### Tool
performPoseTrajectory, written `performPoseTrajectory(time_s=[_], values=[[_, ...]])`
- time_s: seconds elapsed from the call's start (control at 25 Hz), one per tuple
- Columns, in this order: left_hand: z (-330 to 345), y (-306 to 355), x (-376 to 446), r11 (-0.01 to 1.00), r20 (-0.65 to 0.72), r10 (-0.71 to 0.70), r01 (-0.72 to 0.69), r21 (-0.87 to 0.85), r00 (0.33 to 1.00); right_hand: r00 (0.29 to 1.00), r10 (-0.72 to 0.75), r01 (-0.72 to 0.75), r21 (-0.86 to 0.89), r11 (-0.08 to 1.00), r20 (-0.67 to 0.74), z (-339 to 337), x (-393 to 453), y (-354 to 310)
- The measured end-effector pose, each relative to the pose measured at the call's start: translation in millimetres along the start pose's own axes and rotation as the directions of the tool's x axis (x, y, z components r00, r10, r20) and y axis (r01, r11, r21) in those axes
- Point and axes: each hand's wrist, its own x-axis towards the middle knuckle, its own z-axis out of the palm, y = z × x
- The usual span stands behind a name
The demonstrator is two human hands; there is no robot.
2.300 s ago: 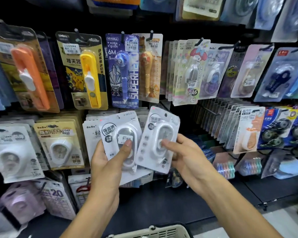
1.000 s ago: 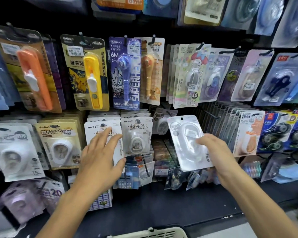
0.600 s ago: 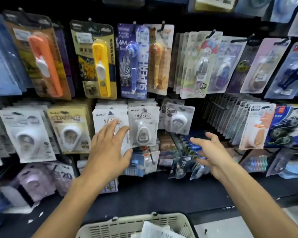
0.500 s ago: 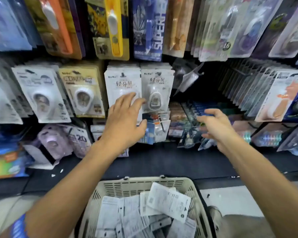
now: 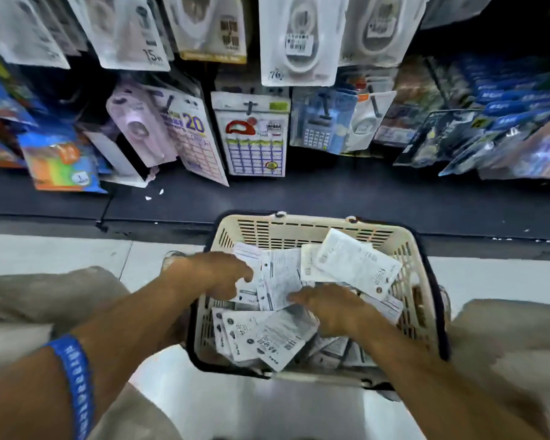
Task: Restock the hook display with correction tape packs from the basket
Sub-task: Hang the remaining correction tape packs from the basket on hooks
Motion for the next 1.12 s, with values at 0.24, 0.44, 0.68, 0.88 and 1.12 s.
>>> performPoseTrajectory(time_s=[0.24,0.44,0.68,0.88,1.12], values=[[21,-26,3,0.99,-0.041,-0.032,0.026,-0.135,0.999,0.977,-0.118,0.115,-0.031,0.993,-0.175,67,40,-45],[9,-32,11,0.984,-0.132,0.0,-0.023,-0.175,0.991,0.945,-0.17,0.155,-0.074,0.985,-0.28,77,71,-71],[13,-43,14,0.982,-0.134,-0.018,-0.008,-0.19,0.991,0.924,-0.257,0.244,-0.082,0.966,-0.284,79,86,-71],[16,-53,14,0.957,-0.172,-0.03,-0.021,-0.29,0.985,0.803,0.114,0.187,0.428,0.884,-0.586,57,89,-64],[18,-59,13,0.947,-0.217,-0.039,-0.033,-0.319,0.975,0.894,0.011,0.267,0.553,0.789,-0.447,39,97,-63]])
